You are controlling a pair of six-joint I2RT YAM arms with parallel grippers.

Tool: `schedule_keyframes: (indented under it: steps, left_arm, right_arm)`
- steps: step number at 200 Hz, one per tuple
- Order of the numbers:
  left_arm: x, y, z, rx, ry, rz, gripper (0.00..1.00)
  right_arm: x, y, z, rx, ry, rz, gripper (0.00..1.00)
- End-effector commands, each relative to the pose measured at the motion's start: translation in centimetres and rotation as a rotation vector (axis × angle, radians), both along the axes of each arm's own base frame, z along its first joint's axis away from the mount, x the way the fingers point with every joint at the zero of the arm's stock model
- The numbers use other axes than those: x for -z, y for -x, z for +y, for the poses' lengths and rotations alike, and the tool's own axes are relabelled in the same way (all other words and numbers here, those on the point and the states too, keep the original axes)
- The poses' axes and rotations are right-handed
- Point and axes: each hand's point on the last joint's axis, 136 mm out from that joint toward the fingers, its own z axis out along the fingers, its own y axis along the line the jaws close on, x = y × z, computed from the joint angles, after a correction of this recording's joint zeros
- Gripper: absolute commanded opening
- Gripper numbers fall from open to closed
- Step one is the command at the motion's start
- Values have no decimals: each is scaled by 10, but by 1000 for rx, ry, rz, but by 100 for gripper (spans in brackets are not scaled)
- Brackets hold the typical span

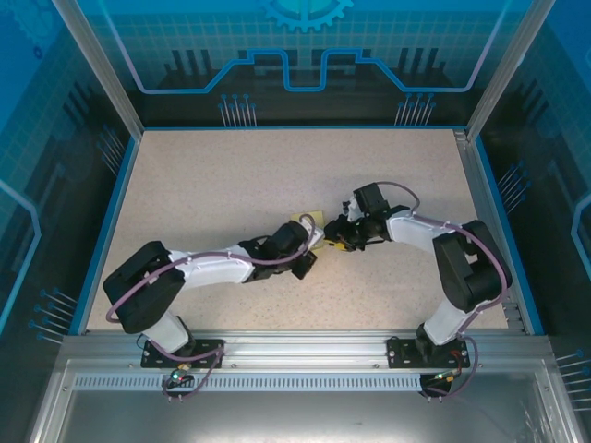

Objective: Fold a paper plane with a square sheet of paper (pick it up from the middle)
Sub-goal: Third fold the triangle at the center of the table.

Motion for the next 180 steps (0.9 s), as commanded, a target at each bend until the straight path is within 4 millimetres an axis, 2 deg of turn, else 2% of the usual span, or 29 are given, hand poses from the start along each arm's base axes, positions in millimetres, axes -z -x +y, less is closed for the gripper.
schedule_keyframes:
  steps: [1,30,62,103,144,180]
  left_arm:
    - [-7,17,-10,90,135,162,0]
    - [-1,14,-6,101,171,238,0]
    - [4,11,-2,110,185,306,0]
    - [5,9,1,112,195,343,0]
    - [5,5,5,105,200,354,0]
    - [5,1,8,97,201,365,0]
  right_arm:
    - [-5,0,-12,4,36,-24,35]
    - [-8,-8,-8,-11,30,-46,24]
    - [-5,-21,6,-39,-8,-44,16]
    - [12,-38,18,-67,19,-19,13]
    - [34,-47,31,-110,26,30,12]
    - [54,-46,25,-137,121,60,11]
